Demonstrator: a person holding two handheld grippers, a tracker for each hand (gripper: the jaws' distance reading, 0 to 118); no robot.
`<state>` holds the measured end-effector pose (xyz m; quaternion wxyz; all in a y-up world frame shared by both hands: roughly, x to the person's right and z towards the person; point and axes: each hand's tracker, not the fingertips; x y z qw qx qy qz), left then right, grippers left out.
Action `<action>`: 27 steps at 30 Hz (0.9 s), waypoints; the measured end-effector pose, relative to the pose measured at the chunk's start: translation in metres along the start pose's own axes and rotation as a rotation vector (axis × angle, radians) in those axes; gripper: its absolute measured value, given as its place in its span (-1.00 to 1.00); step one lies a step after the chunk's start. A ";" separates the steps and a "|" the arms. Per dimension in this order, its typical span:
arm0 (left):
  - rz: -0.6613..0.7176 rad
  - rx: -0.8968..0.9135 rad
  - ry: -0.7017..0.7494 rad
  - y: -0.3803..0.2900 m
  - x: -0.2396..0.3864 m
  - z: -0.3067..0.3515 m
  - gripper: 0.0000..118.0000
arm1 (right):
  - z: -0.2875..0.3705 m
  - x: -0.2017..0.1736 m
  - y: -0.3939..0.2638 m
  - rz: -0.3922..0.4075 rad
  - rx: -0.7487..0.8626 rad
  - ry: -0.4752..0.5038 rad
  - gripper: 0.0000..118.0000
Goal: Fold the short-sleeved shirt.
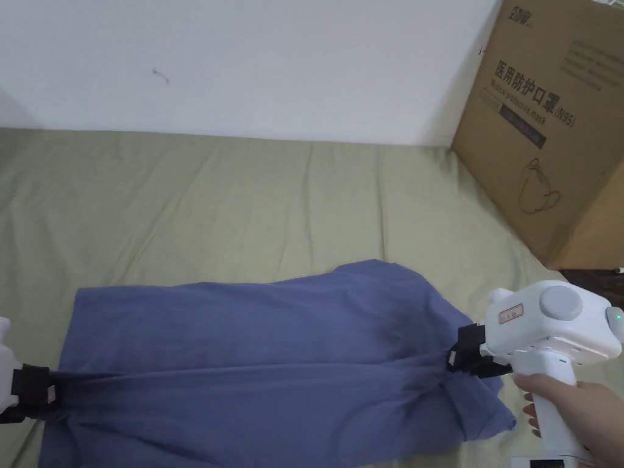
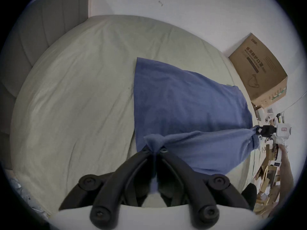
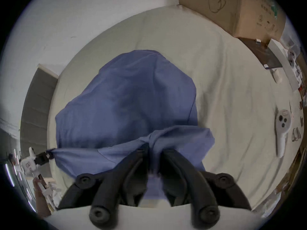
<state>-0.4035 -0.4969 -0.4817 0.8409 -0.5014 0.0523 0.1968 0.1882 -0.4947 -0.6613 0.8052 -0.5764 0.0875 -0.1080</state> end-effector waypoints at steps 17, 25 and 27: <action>0.034 0.221 -0.054 -0.096 0.011 0.100 -0.30 | 0.103 0.000 -0.109 0.095 0.277 0.118 -0.47; -0.039 0.162 -0.021 -0.108 0.018 0.089 -1.00 | 0.115 -0.008 -0.151 0.098 0.271 0.221 -1.00; -0.018 0.073 -0.043 -0.091 0.012 0.060 -0.82 | 0.113 -0.016 -0.154 0.123 0.258 0.204 -1.00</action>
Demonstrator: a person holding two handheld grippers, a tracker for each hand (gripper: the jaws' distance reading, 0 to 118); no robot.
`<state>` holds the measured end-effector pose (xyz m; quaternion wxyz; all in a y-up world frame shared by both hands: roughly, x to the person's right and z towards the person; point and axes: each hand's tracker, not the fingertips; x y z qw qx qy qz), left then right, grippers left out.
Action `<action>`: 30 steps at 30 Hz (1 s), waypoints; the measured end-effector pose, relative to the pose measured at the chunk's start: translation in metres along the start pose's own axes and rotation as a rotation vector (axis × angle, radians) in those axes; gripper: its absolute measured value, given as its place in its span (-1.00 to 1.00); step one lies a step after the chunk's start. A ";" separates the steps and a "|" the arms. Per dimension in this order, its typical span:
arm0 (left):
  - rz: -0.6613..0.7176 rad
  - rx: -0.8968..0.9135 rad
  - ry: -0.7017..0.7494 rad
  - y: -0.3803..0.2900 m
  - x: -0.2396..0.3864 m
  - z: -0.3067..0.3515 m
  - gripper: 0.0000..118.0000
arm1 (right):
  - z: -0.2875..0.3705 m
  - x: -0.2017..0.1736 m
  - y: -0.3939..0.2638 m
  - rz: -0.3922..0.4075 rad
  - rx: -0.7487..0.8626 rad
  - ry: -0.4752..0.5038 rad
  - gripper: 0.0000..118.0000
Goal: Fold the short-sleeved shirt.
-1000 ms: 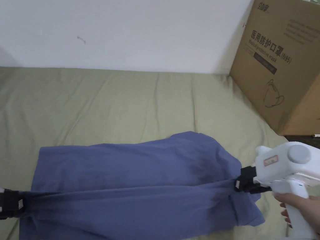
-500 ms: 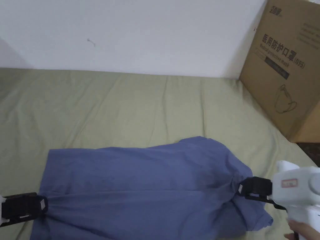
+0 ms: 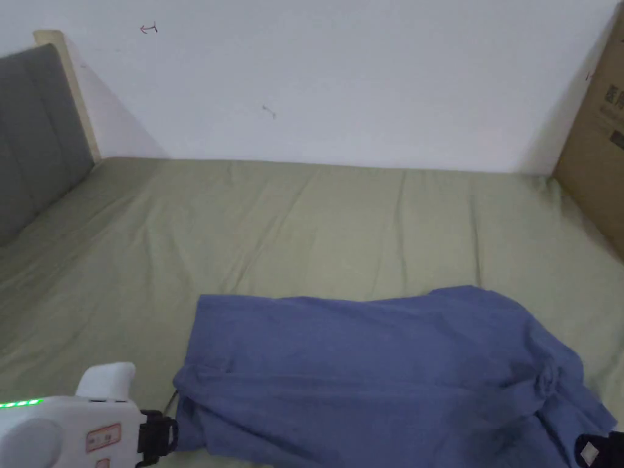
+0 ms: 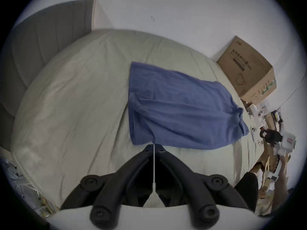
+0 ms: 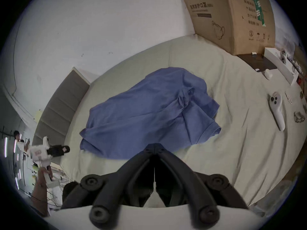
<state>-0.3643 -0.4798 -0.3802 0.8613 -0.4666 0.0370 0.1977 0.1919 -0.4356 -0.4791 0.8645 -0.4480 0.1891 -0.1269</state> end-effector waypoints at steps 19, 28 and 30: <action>-0.105 -0.079 0.055 0.021 0.029 -0.061 -0.94 | -0.033 0.042 0.012 -0.022 -0.017 -0.075 -1.00; -0.082 -0.044 0.075 0.025 0.014 -0.030 -0.94 | -0.102 0.108 0.054 -0.159 -0.219 -0.196 0.88; -0.075 -0.047 0.070 0.022 0.012 -0.029 -0.94 | -0.114 0.119 0.055 -0.171 -0.248 -0.218 0.79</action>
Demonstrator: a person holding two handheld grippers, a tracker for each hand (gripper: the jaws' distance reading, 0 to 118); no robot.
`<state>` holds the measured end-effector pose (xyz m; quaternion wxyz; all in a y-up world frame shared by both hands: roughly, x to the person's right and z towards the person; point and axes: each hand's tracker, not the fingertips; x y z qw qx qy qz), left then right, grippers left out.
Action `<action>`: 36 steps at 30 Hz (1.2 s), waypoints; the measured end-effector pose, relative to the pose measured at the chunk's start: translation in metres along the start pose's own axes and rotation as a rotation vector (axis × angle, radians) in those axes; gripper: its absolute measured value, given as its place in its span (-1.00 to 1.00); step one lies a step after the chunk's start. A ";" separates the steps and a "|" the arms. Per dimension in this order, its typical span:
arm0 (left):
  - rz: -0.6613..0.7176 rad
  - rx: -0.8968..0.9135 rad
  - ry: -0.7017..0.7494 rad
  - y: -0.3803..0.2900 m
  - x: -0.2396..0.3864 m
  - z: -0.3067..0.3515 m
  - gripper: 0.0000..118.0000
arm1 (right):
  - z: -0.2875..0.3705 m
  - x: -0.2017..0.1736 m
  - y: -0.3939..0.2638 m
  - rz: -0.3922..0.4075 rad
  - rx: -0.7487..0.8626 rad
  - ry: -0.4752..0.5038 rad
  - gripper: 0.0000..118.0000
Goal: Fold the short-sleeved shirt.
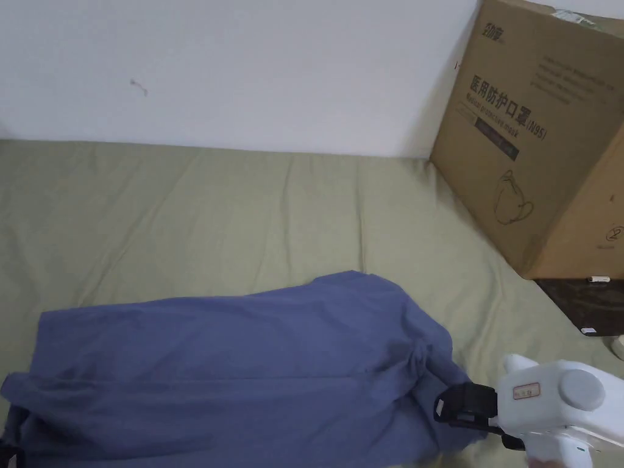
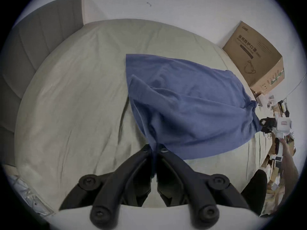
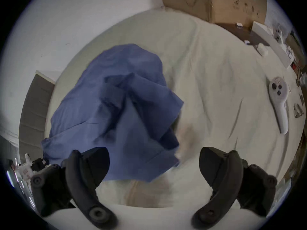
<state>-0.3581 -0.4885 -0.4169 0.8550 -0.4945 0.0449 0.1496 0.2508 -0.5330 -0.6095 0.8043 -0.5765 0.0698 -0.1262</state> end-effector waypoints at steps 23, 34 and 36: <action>-0.011 -0.074 -0.036 -0.081 -0.013 0.091 -0.94 | 0.140 0.028 -0.130 0.053 0.038 0.108 -0.87; 0.128 -0.125 -0.063 -0.120 -0.033 0.078 0.75 | 0.102 0.017 -0.159 0.057 0.021 -0.021 0.65; 0.142 -0.085 -0.083 -0.118 -0.034 0.086 0.77 | 0.108 0.011 -0.160 0.068 0.051 -0.037 0.96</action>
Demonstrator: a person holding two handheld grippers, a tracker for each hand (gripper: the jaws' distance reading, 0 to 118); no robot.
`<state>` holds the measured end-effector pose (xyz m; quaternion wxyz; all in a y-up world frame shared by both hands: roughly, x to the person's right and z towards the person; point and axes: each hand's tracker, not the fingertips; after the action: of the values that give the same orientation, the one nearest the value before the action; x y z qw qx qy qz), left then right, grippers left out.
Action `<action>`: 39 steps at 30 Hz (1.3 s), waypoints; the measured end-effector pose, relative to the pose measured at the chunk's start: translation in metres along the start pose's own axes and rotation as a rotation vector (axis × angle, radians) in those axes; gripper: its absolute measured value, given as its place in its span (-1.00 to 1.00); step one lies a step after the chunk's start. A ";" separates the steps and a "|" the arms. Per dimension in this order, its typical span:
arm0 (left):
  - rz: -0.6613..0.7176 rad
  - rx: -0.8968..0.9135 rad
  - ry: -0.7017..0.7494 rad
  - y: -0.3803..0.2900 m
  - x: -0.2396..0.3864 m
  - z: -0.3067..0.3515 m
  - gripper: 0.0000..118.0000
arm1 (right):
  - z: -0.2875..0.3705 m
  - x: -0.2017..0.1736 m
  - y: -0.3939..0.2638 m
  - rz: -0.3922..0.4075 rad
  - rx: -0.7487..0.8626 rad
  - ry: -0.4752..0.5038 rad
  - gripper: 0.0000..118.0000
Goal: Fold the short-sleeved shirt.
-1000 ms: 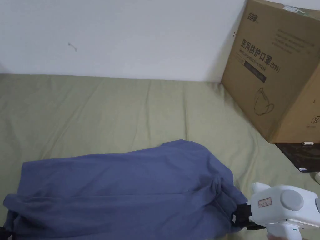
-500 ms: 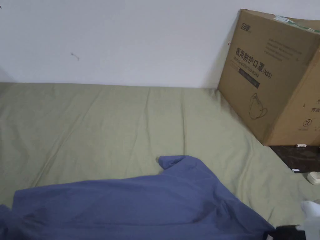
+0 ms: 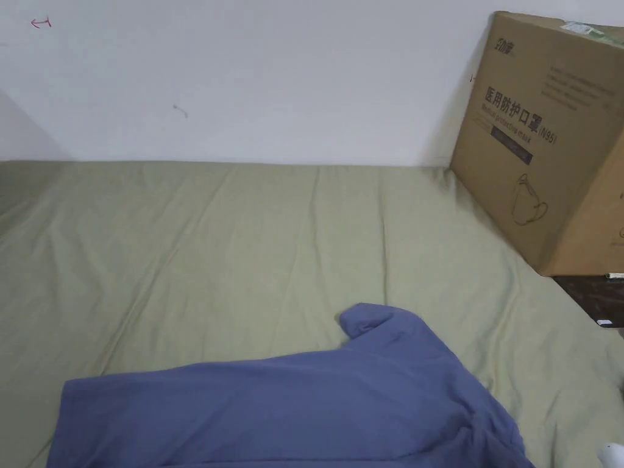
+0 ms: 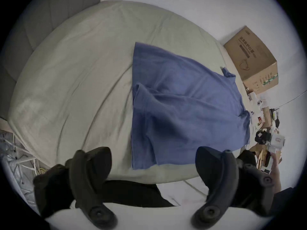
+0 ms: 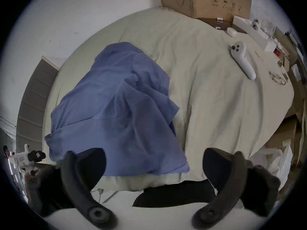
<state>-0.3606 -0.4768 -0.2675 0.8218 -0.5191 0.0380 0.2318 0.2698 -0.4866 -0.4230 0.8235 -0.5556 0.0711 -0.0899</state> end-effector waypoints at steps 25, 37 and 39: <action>-0.112 0.164 0.074 0.192 -0.013 -0.077 -0.31 | 0.027 -0.146 0.082 0.217 0.276 0.214 -1.00; -0.166 0.059 0.130 0.197 -0.024 -0.143 -0.56 | -0.029 -0.132 0.097 0.208 0.142 0.137 -1.00; -0.200 0.116 0.055 0.195 -0.016 -0.126 -0.99 | -0.041 -0.130 0.115 0.213 0.141 0.136 -1.00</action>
<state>-0.4347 -0.5232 -0.4829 0.8681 -0.4781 0.0217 0.1315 0.1427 -0.4518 -0.5430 0.8588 -0.4781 0.1788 -0.0445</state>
